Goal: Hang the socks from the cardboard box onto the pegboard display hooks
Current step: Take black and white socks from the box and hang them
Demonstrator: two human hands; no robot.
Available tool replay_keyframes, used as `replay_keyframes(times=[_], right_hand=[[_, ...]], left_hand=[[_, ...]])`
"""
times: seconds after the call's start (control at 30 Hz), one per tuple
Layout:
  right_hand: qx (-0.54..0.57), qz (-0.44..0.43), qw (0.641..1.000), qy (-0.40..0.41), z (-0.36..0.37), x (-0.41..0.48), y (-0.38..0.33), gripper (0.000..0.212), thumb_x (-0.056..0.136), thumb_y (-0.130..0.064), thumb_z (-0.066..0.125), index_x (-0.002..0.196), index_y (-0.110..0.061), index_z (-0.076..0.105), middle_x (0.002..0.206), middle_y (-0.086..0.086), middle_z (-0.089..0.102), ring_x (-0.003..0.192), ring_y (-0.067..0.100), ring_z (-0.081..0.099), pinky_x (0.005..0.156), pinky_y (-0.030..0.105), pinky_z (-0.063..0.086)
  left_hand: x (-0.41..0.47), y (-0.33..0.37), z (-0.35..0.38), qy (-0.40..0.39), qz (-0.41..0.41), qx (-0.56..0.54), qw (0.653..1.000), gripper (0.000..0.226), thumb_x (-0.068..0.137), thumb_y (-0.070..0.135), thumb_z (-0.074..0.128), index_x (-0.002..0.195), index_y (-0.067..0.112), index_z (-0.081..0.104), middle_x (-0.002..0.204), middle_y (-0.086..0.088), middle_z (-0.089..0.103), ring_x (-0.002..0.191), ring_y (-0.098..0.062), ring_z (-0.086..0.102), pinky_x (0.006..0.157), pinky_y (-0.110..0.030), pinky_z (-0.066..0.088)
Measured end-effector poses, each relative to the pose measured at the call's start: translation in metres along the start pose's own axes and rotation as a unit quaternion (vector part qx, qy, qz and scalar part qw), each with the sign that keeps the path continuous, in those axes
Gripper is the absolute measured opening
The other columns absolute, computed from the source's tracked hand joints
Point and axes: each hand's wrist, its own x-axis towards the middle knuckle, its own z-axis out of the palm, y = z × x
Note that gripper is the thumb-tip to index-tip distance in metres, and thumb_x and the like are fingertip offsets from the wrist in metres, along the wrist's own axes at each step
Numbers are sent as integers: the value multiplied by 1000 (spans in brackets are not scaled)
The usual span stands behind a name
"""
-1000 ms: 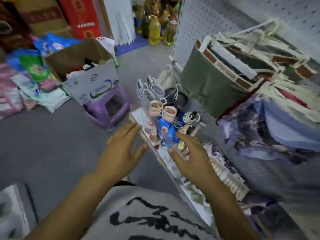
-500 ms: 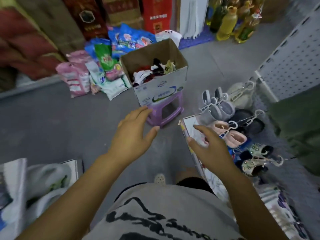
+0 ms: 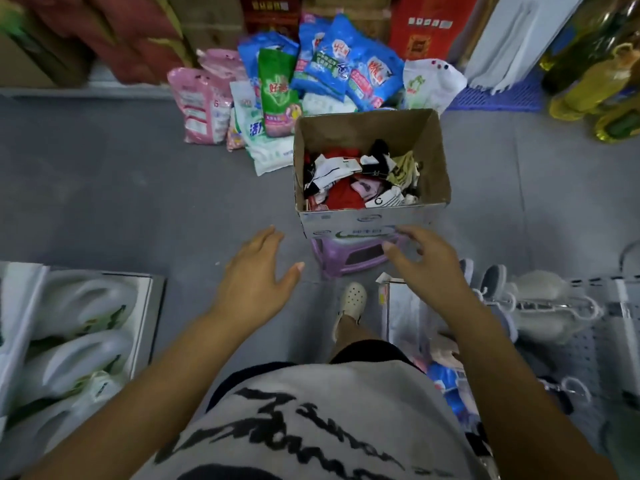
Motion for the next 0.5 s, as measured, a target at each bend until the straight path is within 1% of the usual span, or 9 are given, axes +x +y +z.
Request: replay_keyframes(times=[0.07, 0.1, 0.13, 0.23, 0.27, 0.33, 0.4, 0.43, 0.5], right_hand=[[1, 0, 1000, -20, -6, 52, -3, 44, 95, -32, 68, 134, -12, 60, 137, 7, 59, 126, 22, 54, 109, 39, 44], [7, 0, 1000, -27, -8, 78, -3, 44, 95, -32, 67, 134, -12, 60, 137, 7, 59, 127, 21, 54, 109, 38, 43], [12, 5, 999, -33, -10, 103, -3, 43, 95, -32, 67, 133, -12, 60, 136, 5, 59, 127, 20, 54, 108, 35, 43], [-2, 10, 999, -48, -11, 174, 4, 39, 94, -28, 70, 127, -8, 63, 121, 2, 65, 114, 16, 59, 90, 19, 41], [5, 26, 998, -61, -9, 196, 9, 39, 93, -26, 71, 127, -7, 63, 120, 3, 66, 112, 16, 60, 89, 18, 41], [53, 90, 991, -87, -4, 236, 19, 45, 91, -23, 74, 130, -6, 60, 127, 7, 64, 114, 18, 60, 95, 25, 46], [81, 137, 982, -97, 7, 271, 30, 51, 89, -24, 77, 132, -7, 57, 131, 9, 62, 116, 20, 60, 101, 34, 49], [80, 146, 981, -100, 14, 287, 37, 54, 87, -25, 78, 133, -6, 56, 133, 10, 61, 117, 21, 60, 102, 35, 50], [71, 159, 980, -102, 28, 317, 48, 60, 86, -30, 80, 135, -7, 54, 136, 10, 59, 122, 23, 58, 101, 33, 49]], left_hand=[[34, 13, 7, -5, -28, -19, 999, 69, 98, 44, 60, 155, 13, 35, 165, -7, 31, 149, -26, 32, 122, -40, 28], [51, 19, 10, -5, -43, -31, 999, 70, 98, 45, 59, 155, 13, 34, 165, -8, 30, 149, -27, 32, 122, -41, 28], [70, 26, 14, -3, -59, -42, 997, 71, 98, 46, 58, 155, 11, 32, 164, -10, 30, 149, -28, 32, 121, -43, 29], [127, 40, 28, 13, -101, -70, 992, 70, 99, 43, 59, 152, 7, 34, 160, -15, 34, 143, -34, 38, 115, -45, 34], [144, 40, 33, 19, -120, -77, 990, 69, 99, 42, 60, 151, 5, 35, 157, -16, 37, 141, -36, 40, 112, -45, 36], [180, 36, 42, 26, -165, -84, 982, 73, 99, 43, 59, 153, 2, 31, 156, -19, 37, 141, -37, 39, 111, -46, 35], [215, 28, 49, 30, -206, -106, 972, 80, 99, 47, 56, 156, 1, 23, 160, -20, 32, 145, -37, 35, 115, -47, 32], [232, 24, 53, 34, -221, -120, 967, 82, 100, 48, 54, 157, 1, 20, 161, -20, 31, 146, -36, 33, 116, -46, 31], [264, 14, 62, 42, -242, -141, 959, 82, 101, 52, 50, 157, 2, 19, 160, -21, 33, 145, -37, 36, 114, -46, 34]])
